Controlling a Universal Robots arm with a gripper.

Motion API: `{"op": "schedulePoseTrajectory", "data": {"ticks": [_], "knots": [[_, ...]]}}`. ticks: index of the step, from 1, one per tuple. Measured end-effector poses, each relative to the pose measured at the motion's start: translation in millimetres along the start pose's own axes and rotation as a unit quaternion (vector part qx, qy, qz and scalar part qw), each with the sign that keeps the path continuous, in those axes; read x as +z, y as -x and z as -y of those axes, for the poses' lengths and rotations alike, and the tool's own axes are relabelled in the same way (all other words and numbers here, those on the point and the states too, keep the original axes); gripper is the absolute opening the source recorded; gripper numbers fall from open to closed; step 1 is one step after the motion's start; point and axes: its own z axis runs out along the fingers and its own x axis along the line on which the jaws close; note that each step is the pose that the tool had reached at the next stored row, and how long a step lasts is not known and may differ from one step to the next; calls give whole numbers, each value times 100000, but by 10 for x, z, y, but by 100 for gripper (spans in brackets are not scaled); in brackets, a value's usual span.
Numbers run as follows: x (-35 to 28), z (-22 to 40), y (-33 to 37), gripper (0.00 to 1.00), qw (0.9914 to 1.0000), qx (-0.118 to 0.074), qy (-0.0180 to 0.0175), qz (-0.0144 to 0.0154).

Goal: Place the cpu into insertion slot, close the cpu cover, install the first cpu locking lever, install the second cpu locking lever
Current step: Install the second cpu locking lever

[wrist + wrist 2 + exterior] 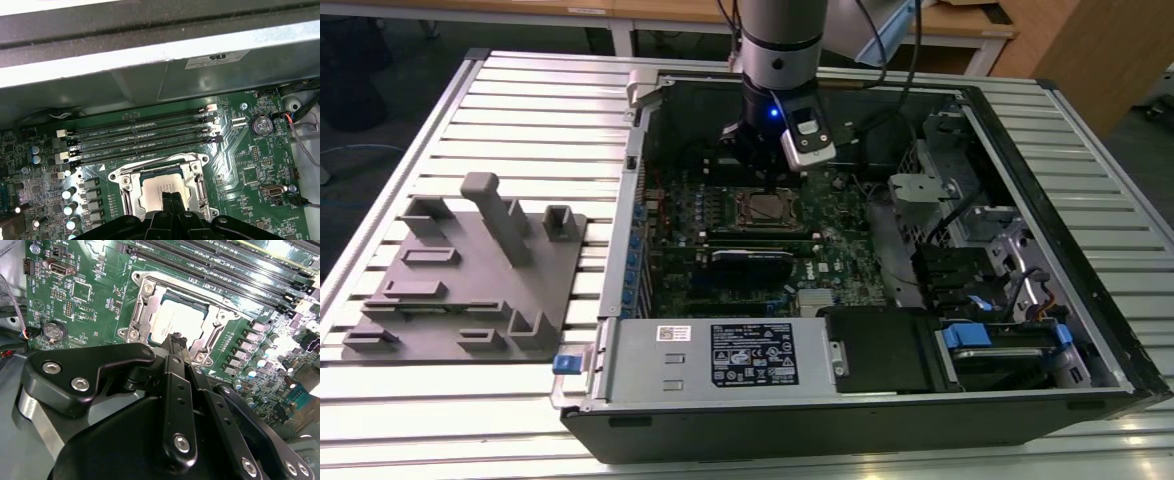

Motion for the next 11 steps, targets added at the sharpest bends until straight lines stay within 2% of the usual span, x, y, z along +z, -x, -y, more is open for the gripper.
{"op": "schedulePoseTrajectory", "data": {"ticks": [6,11], "knots": [[-2,1,0,11,100000,-4,-7,-8],[-4,42,9,11,100000,-3,25,-7]]}}
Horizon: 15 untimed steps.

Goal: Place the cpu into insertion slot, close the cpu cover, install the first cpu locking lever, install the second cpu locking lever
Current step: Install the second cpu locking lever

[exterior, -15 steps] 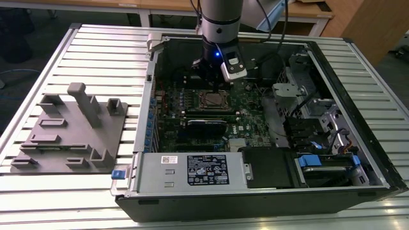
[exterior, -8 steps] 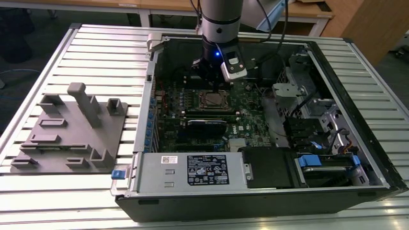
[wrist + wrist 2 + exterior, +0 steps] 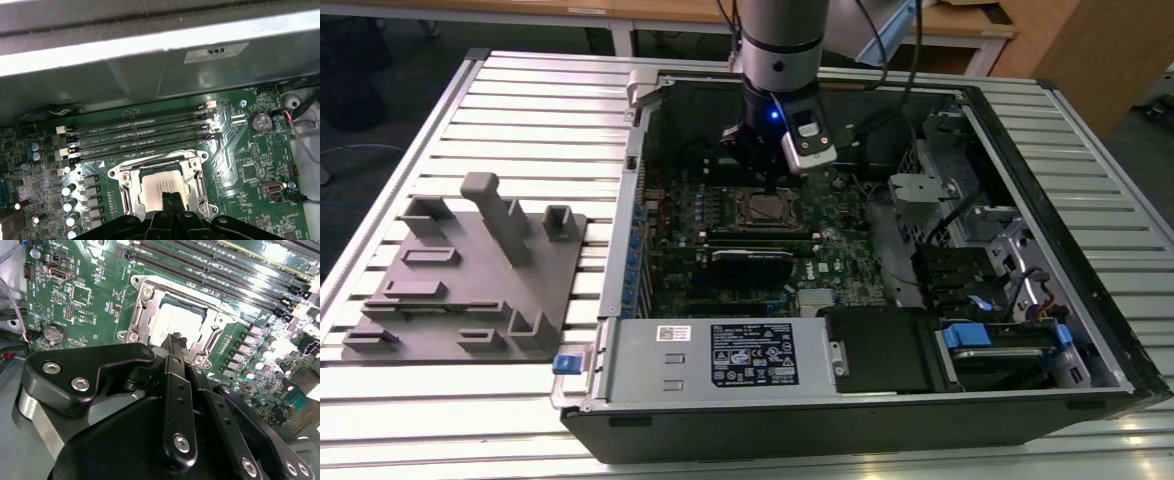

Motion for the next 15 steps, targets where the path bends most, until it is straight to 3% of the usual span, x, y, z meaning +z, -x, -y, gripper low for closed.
{"op": "schedulePoseTrajectory", "data": {"ticks": [15], "knots": [[-2,41,8,11,100000,10,17,-1]]}}
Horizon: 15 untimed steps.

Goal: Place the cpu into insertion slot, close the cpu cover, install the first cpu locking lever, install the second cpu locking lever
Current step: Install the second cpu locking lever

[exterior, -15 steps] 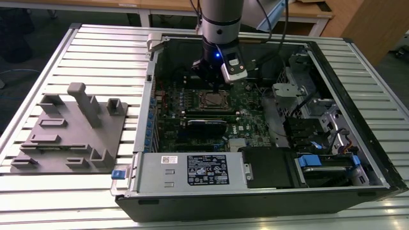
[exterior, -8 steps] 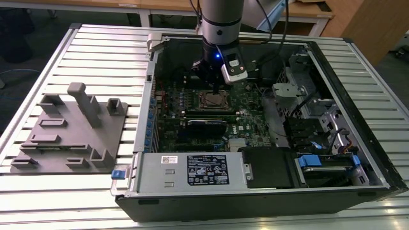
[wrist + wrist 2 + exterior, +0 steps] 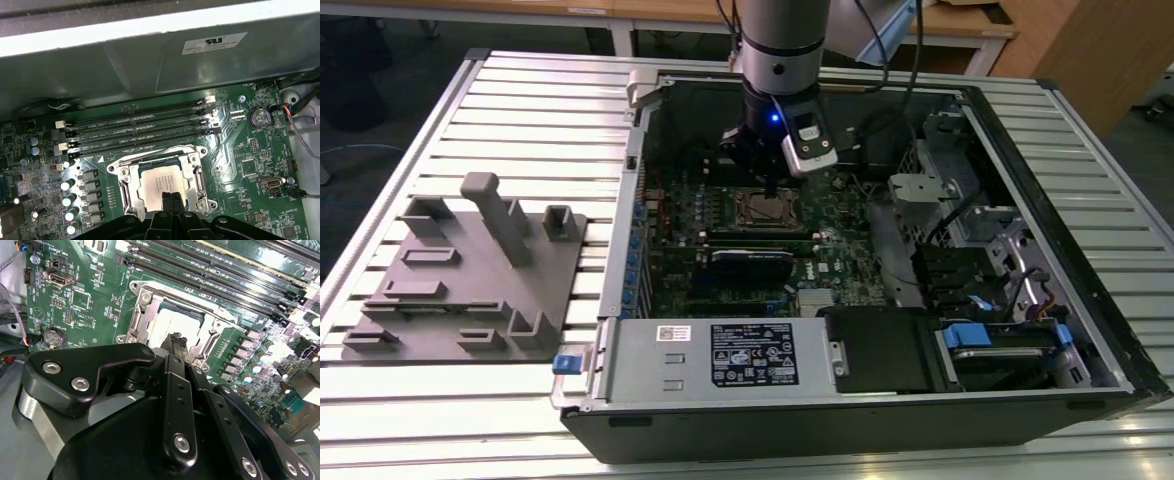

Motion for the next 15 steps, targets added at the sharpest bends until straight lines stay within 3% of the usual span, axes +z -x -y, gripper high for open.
{"op": "schedulePoseTrajectory", "data": {"ticks": [15], "knots": [[-3,48,10,11,100000,-12,1,-4]]}}
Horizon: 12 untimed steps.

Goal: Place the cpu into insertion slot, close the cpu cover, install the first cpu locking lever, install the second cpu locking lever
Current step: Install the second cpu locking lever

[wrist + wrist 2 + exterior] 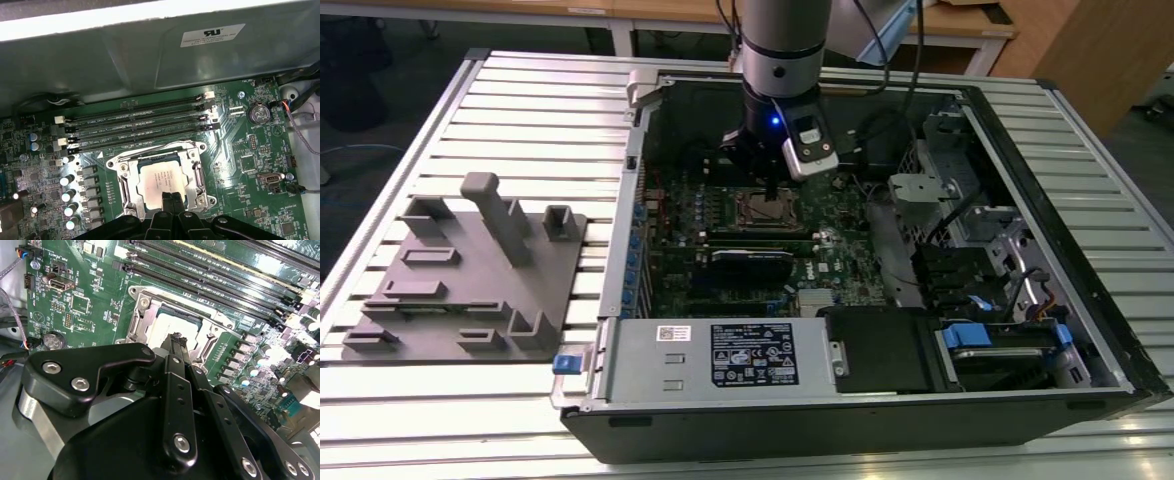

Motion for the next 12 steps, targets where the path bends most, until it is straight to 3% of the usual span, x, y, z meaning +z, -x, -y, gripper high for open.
{"op": "schedulePoseTrajectory", "data": {"ticks": [12], "knots": [[-5,91,17,11,100000,10,5,5]]}}
